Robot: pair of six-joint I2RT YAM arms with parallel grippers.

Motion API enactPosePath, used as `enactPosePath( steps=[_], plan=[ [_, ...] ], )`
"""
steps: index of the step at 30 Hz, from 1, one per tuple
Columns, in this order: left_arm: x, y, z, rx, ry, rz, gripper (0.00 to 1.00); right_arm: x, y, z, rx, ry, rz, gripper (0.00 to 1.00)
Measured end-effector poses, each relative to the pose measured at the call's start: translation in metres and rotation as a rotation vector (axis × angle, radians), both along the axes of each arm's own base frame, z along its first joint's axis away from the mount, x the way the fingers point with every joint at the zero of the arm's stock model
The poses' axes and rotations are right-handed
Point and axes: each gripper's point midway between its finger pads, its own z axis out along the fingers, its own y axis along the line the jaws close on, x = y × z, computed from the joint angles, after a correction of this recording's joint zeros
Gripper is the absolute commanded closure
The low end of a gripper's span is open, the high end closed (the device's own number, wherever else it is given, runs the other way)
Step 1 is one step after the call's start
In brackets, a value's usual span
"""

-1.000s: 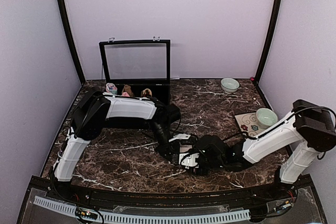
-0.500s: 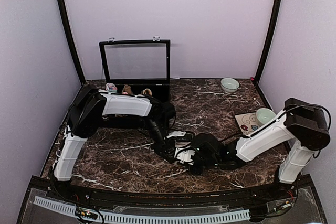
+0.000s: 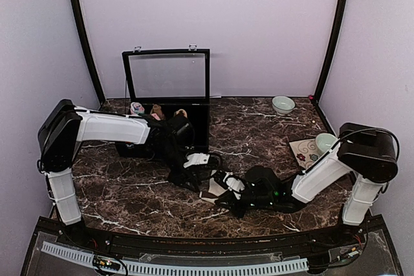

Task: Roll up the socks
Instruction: Roll the sock at the center of the board.

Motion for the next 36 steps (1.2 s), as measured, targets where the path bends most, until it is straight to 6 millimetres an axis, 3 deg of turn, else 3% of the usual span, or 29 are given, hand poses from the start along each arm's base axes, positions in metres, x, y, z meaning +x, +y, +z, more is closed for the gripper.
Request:
enactPosePath(
  steps=[4, 6, 9, 14, 19, 23, 29, 33, 34, 36],
  plan=[
    [-0.002, 0.004, 0.004, -0.042, -0.044, 0.009, 0.69, 0.0, -0.002, 0.0, 0.034, 0.054, -0.019, 1.0],
    [-0.005, 0.007, 0.002, -0.054, -0.055, 0.017, 0.59, 0.0, -0.003, 0.0, 0.049, 0.076, -0.024, 1.0],
    [-0.01, 0.007, 0.006, -0.085, -0.083, 0.009, 0.59, -0.001, -0.005, -0.001, 0.072, 0.118, -0.026, 1.0],
    [-0.026, -0.014, 0.013, -0.127, -0.218, -0.094, 0.6, 0.002, -0.008, -0.001, 0.109, 0.219, -0.036, 1.0],
    [-0.044, -0.035, 0.003, -0.129, -0.338, -0.192, 0.65, 0.003, -0.006, -0.002, 0.139, 0.341, -0.032, 1.0],
    [-0.033, -0.039, -0.011, -0.112, -0.406, -0.192, 0.66, 0.002, -0.005, -0.005, 0.153, 0.43, -0.023, 1.0],
    [-0.018, -0.028, -0.037, -0.055, -0.5, -0.188, 0.66, 0.003, -0.004, -0.006, 0.172, 0.515, -0.018, 1.0],
    [-0.01, -0.031, -0.04, -0.057, -0.554, -0.187, 0.66, 0.003, -0.004, -0.005, 0.177, 0.548, -0.013, 1.0],
    [-0.008, -0.031, -0.04, -0.058, -0.566, -0.184, 0.68, 0.003, -0.004, -0.005, 0.176, 0.551, -0.012, 1.0],
    [-0.005, -0.033, -0.04, -0.06, -0.582, -0.179, 0.8, 0.003, -0.004, -0.005, 0.173, 0.556, -0.012, 0.95]
  ],
)
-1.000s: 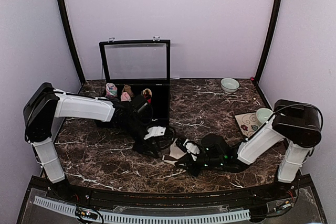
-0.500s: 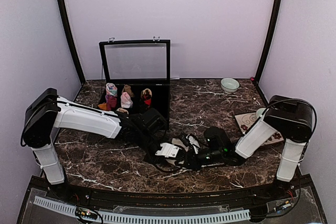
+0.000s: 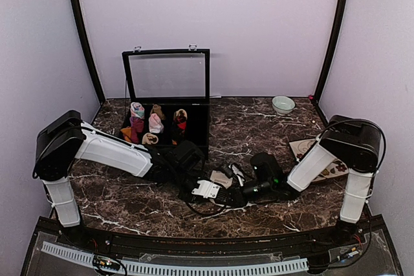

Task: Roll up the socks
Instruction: Roll the sock at the center of the board.

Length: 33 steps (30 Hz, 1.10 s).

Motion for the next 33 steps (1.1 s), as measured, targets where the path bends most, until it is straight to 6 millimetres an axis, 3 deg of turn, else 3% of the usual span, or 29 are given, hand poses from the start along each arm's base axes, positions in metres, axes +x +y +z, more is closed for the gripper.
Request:
enactPosePath(
  steps=[1, 2, 3, 6, 9, 12, 21, 27, 30, 33],
  plan=[
    [0.001, -0.001, -0.001, 0.0, -0.005, 0.001, 0.89, 0.0, 0.0, 0.0, -0.002, 0.001, 0.0, 0.24],
    [0.002, -0.002, -0.001, 0.001, -0.009, 0.002, 0.98, 0.0, 0.0, 0.0, -0.005, 0.003, -0.001, 0.04],
    [0.003, -0.002, -0.002, 0.003, -0.006, 0.004, 1.0, 0.0, 0.0, 0.0, -0.009, 0.008, -0.004, 0.01],
    [0.004, -0.006, -0.001, 0.006, -0.008, -0.009, 1.0, -0.004, 0.0, 0.013, 0.019, -0.002, 0.013, 0.01],
    [-0.009, -0.011, 0.003, -0.013, 0.052, -0.07, 1.0, 0.001, -0.008, 0.026, 0.033, -0.046, -0.029, 0.01],
    [-0.013, -0.014, 0.0, -0.002, 0.135, -0.076, 1.0, 0.004, -0.024, 0.027, 0.013, -0.081, -0.102, 0.01],
    [0.001, -0.013, -0.001, 0.021, 0.364, -0.01, 1.0, 0.011, -0.062, 0.029, -0.106, -0.201, -0.296, 0.01],
    [0.001, -0.013, -0.001, 0.038, 0.47, -0.003, 1.0, 0.024, -0.099, 0.059, -0.063, -0.32, -0.521, 0.01],
    [0.002, -0.014, -0.001, 0.051, 0.534, 0.004, 1.0, 0.028, -0.101, 0.056, -0.074, -0.347, -0.532, 0.02],
    [0.0, -0.012, -0.002, 0.061, 0.575, 0.011, 1.0, 0.033, -0.086, 0.052, -0.138, -0.409, -0.462, 0.12]
  ],
)
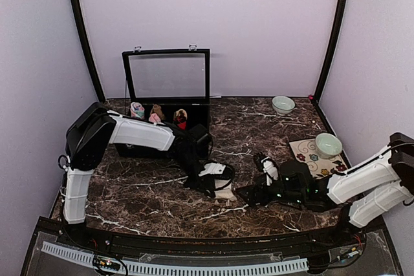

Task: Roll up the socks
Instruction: Roll the sock at the center of the board.

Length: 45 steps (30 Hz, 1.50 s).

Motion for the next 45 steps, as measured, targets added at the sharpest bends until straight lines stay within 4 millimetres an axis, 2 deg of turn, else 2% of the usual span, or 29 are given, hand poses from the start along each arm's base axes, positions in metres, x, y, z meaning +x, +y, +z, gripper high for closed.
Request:
enactPosePath(
  steps=[2, 4, 7, 11, 16, 22, 29, 32, 34, 45],
  plan=[
    [0.0, 0.0, 0.0, 0.006, 0.02, 0.005, 1.0, -0.004, 0.011, 0.008, -0.026, -0.075, 0.07, 0.22],
    [0.0, 0.0, 0.0, 0.013, 0.045, 0.011, 1.0, -0.017, 0.015, 0.016, -0.03, -0.17, 0.156, 0.36],
    [0.001, -0.001, -0.001, 0.024, 0.095, 0.021, 1.0, -0.042, 0.01, 0.016, -0.05, -0.282, 0.292, 0.48],
    [0.002, -0.001, -0.001, 0.041, 0.148, 0.032, 1.0, -0.051, 0.013, 0.012, -0.125, -0.367, 0.408, 0.55],
    [0.004, -0.001, -0.001, 0.064, 0.206, 0.06, 1.0, -0.051, 0.038, 0.02, -0.205, -0.477, 0.543, 0.6],
    [0.005, -0.002, -0.002, 0.092, 0.253, 0.085, 1.0, -0.044, 0.063, 0.017, -0.3, -0.57, 0.659, 0.73],
    [0.004, -0.001, -0.003, 0.099, 0.26, 0.089, 1.0, -0.032, 0.071, -0.016, -0.378, -0.537, 0.737, 0.75],
    [0.005, -0.001, -0.003, 0.1, 0.259, 0.089, 1.0, -0.025, 0.072, -0.026, -0.396, -0.52, 0.745, 0.69],
    [0.005, -0.001, -0.003, 0.101, 0.258, 0.089, 1.0, -0.022, 0.074, -0.028, -0.402, -0.522, 0.748, 0.65],
    [0.006, -0.001, -0.003, 0.108, 0.255, 0.088, 0.99, -0.018, 0.074, -0.029, -0.418, -0.547, 0.753, 0.64]
  ],
)
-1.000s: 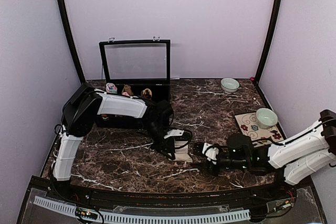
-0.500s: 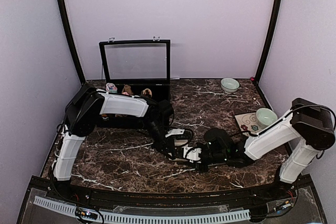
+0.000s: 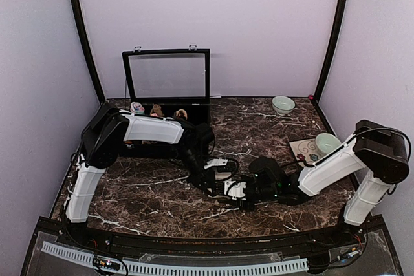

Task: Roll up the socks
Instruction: Roll the sock at the center of the board.

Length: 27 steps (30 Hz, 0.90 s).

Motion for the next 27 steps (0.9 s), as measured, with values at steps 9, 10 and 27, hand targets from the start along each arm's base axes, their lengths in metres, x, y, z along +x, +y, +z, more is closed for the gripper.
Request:
enactPosePath(
  steps=[9, 10, 27],
  plan=[
    [0.002, -0.001, 0.0, 0.004, -0.001, -0.001, 0.99, 0.006, 0.011, 0.019, 0.021, -0.028, 0.016, 0.66],
    [0.002, -0.001, 0.0, 0.004, 0.0, -0.001, 0.99, 0.007, 0.012, 0.021, 0.024, -0.031, 0.016, 0.66],
    [0.0, 0.0, 0.0, 0.004, 0.003, -0.004, 0.82, 0.02, 0.002, -0.008, 0.008, 0.034, -0.016, 0.84]
  ],
)
